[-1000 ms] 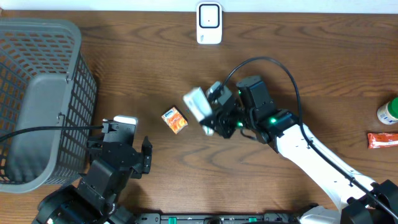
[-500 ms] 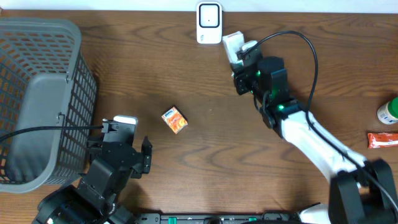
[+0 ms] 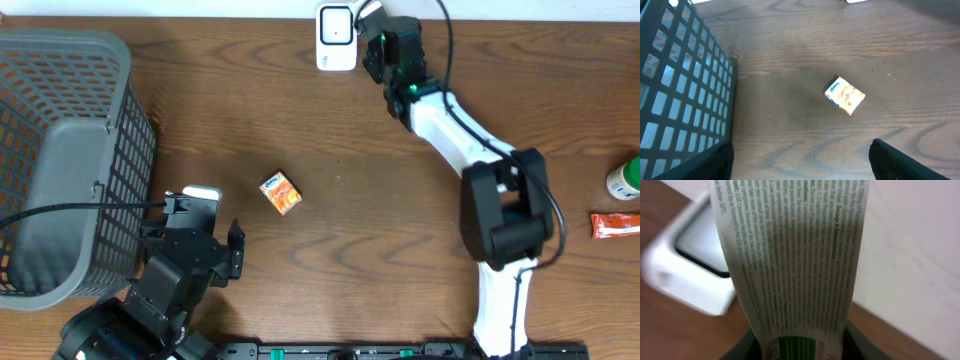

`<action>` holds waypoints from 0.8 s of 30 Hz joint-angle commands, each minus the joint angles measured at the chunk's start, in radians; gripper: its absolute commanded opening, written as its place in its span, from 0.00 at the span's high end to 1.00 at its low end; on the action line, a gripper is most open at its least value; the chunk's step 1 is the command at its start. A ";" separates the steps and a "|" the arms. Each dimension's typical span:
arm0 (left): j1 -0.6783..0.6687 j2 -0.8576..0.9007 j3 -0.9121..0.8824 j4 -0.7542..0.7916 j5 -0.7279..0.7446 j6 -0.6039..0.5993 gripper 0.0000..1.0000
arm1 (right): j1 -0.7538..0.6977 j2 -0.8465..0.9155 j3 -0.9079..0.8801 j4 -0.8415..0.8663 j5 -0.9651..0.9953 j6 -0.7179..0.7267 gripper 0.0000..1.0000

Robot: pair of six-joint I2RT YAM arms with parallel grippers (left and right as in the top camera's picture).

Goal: Scan the item barcode
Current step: 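Carry the box to the white scanner and hold its barcode there, then carry the box to the far right and set it down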

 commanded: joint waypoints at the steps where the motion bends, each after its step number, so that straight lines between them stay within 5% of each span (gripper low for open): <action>1: -0.003 -0.001 -0.002 -0.003 -0.013 -0.005 0.15 | 0.020 0.104 0.112 0.002 0.154 -0.147 0.68; 12: -0.003 -0.001 -0.002 -0.003 -0.013 -0.005 0.15 | 0.091 0.267 0.195 0.147 0.301 -0.403 0.73; 19: -0.003 -0.001 -0.002 -0.003 -0.014 -0.005 0.15 | 0.109 0.371 0.195 0.325 0.499 -0.803 0.76; 24: -0.003 0.000 -0.002 -0.003 -0.013 -0.005 0.15 | 0.110 0.377 0.195 0.342 0.564 -0.852 0.76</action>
